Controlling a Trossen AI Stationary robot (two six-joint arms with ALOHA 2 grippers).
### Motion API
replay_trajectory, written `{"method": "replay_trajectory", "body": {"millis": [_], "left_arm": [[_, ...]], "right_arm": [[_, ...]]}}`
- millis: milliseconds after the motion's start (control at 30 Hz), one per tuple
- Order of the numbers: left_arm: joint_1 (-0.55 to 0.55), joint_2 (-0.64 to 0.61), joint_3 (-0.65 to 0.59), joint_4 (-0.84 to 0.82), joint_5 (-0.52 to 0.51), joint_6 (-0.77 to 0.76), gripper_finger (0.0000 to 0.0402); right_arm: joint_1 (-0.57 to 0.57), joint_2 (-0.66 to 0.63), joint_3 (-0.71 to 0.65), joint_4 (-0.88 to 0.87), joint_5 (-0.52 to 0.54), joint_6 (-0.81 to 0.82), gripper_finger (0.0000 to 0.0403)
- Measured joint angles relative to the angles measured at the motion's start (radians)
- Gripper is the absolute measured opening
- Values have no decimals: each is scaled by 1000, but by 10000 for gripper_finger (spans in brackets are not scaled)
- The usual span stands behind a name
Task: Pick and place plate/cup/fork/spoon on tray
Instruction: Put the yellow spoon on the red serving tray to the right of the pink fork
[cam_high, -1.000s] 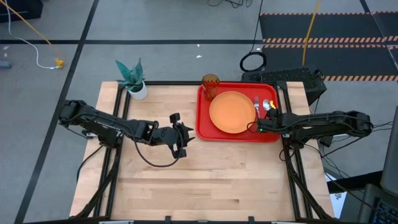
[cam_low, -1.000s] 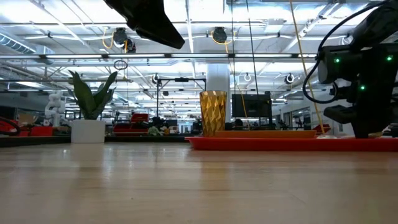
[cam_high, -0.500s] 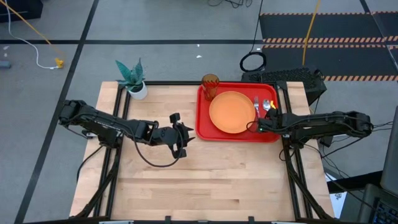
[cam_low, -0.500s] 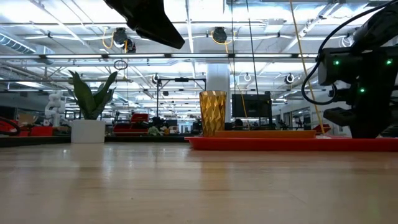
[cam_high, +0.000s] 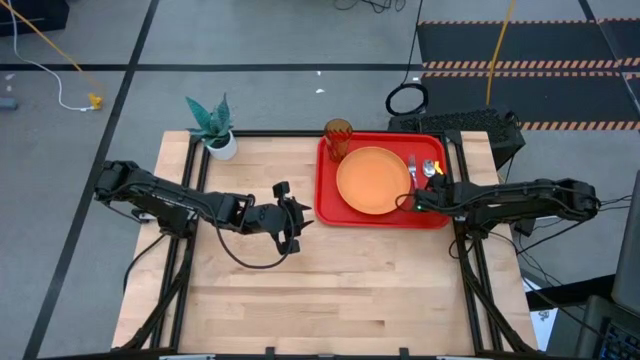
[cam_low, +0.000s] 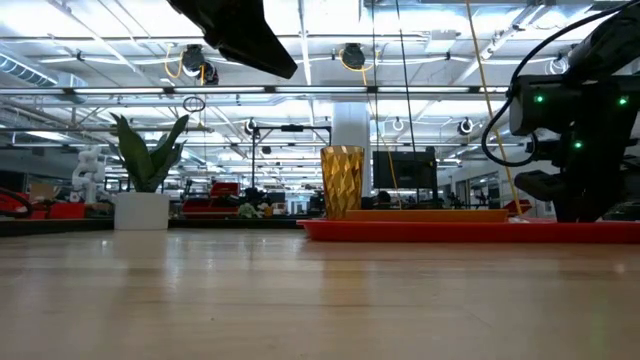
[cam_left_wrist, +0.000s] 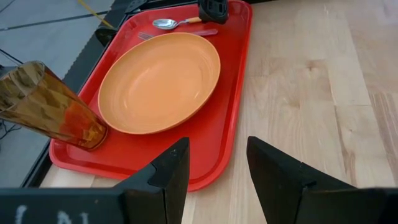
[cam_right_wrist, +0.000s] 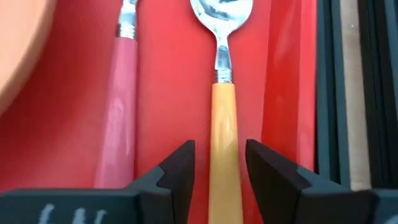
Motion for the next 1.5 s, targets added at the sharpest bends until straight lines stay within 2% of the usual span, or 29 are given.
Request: {"method": "replay_trajectory", "body": {"millis": [333,567,1033,1267,1500], "left_arm": [[0,0,0,2,0,0,163],[0,0,0,2,0,0,163],[0,0,0,2,0,0,163],[0,0,0,2,0,0,163],[0,0,0,2,0,0,163]], "right_arm": [[0,0,0,45,23,-34,54],[0,0,0,70,34,-58,23],[-49,0,0,106,46,-127,18],[-76,0,0,115,19,-161,18],[-77,-1,-42,183,33,-162,18]]}}
